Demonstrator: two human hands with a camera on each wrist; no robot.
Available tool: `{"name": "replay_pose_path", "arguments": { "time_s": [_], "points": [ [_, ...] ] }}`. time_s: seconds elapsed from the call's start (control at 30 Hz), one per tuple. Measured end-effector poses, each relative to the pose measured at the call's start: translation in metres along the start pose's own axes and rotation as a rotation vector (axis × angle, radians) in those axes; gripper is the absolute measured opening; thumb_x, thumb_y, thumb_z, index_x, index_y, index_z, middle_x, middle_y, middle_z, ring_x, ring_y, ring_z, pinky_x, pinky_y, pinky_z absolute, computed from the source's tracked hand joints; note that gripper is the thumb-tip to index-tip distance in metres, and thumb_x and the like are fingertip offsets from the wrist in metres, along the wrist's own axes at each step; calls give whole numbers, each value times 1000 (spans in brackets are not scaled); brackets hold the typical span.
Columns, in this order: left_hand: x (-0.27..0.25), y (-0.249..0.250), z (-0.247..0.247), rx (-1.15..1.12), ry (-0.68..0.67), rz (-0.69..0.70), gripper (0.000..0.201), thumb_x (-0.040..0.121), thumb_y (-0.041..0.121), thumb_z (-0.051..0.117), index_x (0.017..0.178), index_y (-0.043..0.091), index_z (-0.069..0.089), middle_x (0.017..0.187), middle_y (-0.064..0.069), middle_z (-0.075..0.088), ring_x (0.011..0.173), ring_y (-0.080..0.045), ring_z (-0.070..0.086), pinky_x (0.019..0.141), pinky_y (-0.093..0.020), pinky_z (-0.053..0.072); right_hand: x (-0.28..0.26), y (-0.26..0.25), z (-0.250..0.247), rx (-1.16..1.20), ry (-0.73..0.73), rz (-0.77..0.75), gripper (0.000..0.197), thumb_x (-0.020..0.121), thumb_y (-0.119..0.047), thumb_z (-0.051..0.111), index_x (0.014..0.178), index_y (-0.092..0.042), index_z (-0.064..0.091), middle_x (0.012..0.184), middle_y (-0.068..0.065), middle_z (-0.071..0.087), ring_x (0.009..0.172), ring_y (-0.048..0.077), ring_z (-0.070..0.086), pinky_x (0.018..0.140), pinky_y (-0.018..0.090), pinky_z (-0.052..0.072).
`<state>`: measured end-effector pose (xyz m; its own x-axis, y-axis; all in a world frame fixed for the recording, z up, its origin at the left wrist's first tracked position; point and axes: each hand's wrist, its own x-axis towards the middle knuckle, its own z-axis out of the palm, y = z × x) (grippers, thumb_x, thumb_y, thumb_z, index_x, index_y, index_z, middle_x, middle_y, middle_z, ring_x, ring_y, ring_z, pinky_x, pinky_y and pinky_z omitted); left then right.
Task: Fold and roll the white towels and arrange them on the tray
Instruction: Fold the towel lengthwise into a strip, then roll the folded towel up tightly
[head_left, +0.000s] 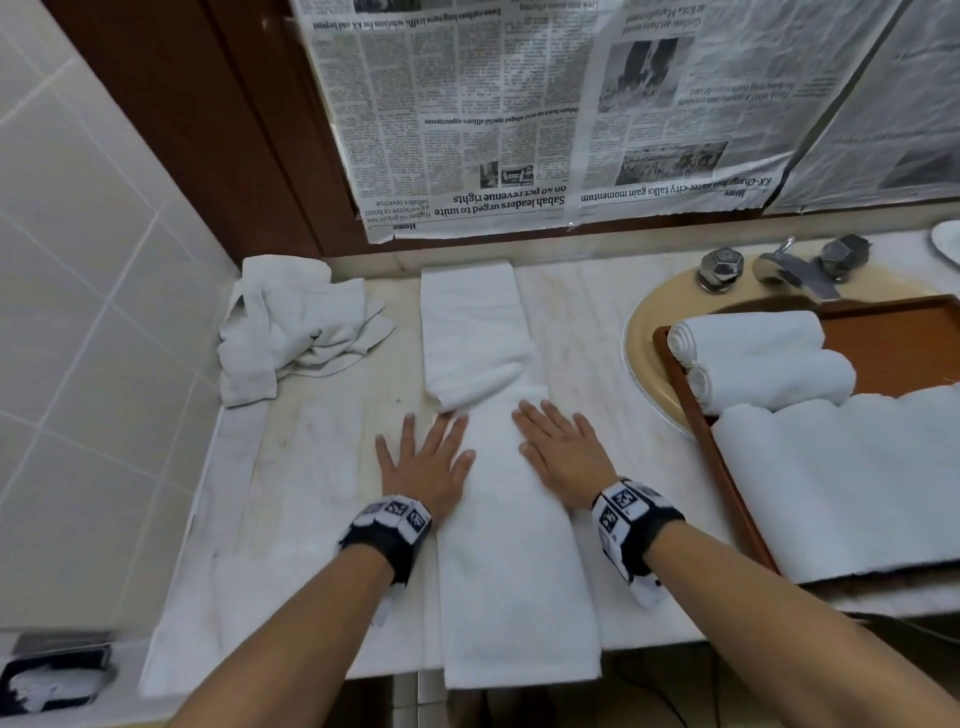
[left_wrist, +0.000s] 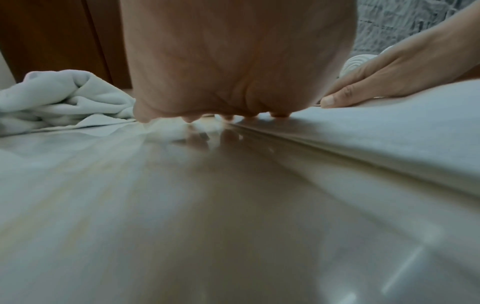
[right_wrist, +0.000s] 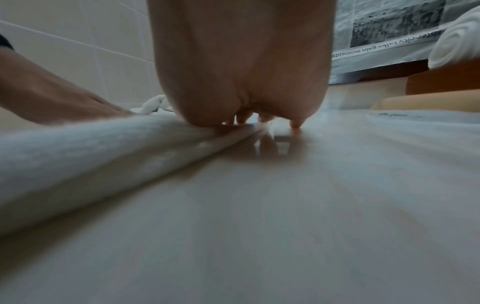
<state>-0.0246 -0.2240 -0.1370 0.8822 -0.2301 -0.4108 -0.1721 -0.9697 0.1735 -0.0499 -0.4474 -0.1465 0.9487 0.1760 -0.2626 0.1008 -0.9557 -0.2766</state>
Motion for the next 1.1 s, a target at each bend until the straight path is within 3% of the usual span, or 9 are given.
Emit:
{"name": "replay_pose_path", "arguments": {
  "time_s": [0.13,0.27,0.37,0.53,0.6,0.67,0.77,0.9,1.1],
  "points": [
    [37,-5,-15,-31,-11,22,57,101,60,11,155,48,-5,165,20,-4,151,-25,-18,115,-64,-13,26,15,-8,66,43,43,55,107,-42,24,159,-27,12,166,-11,4,153,14,3,122,40,6],
    [35,-1,-17,-153,83,38,57,103,56,14,157,42,5,165,16,2,152,-25,-11,118,-62,-8,17,16,-12,276,291,139,53,103,-32,46,150,-11,36,157,7,35,142,27,35,114,40,29],
    [5,1,-8,-188,152,98,65,95,62,5,156,40,9,165,17,3,153,-21,-5,119,-59,-1,-15,1,-5,314,341,159,48,100,-35,52,141,-11,45,143,7,47,126,27,47,101,36,36],
    [-30,-7,17,-93,37,127,63,93,66,-1,153,49,-8,161,24,-19,151,-17,-20,119,-59,-9,-42,-2,22,92,211,151,60,97,-56,32,146,-22,45,157,-3,37,143,21,33,108,40,26],
    [-33,-13,20,-52,17,97,59,99,64,7,151,50,-16,158,25,-27,149,-17,-24,117,-59,-12,-43,6,18,81,186,230,53,102,-50,33,148,-26,42,160,-7,31,147,20,26,109,39,21],
    [-35,-16,18,-50,-4,82,60,100,63,11,151,50,-18,157,24,-30,148,-18,-27,117,-59,-14,-46,7,12,71,246,272,54,101,-43,26,146,-21,44,159,-2,34,146,22,30,109,42,26],
    [-39,-8,19,-38,0,98,61,100,63,10,152,47,-17,157,21,-30,148,-21,-28,116,-60,-15,-49,-21,12,132,326,182,58,99,-39,24,145,-12,46,156,7,39,145,26,34,114,44,28],
    [-51,10,33,-49,-1,117,61,98,59,-1,152,42,-22,156,19,-35,147,-21,-31,114,-59,-19,-47,-65,38,111,174,28,63,102,-45,12,158,-17,23,165,-3,13,153,16,9,124,40,7],
    [-63,-6,43,-75,43,65,55,100,58,-3,149,48,-25,155,24,-33,147,-15,-30,115,-58,-19,-56,-42,46,-24,67,89,68,96,-58,-9,157,-29,-9,162,-14,-19,150,10,-17,121,41,-9]
  ]
}}
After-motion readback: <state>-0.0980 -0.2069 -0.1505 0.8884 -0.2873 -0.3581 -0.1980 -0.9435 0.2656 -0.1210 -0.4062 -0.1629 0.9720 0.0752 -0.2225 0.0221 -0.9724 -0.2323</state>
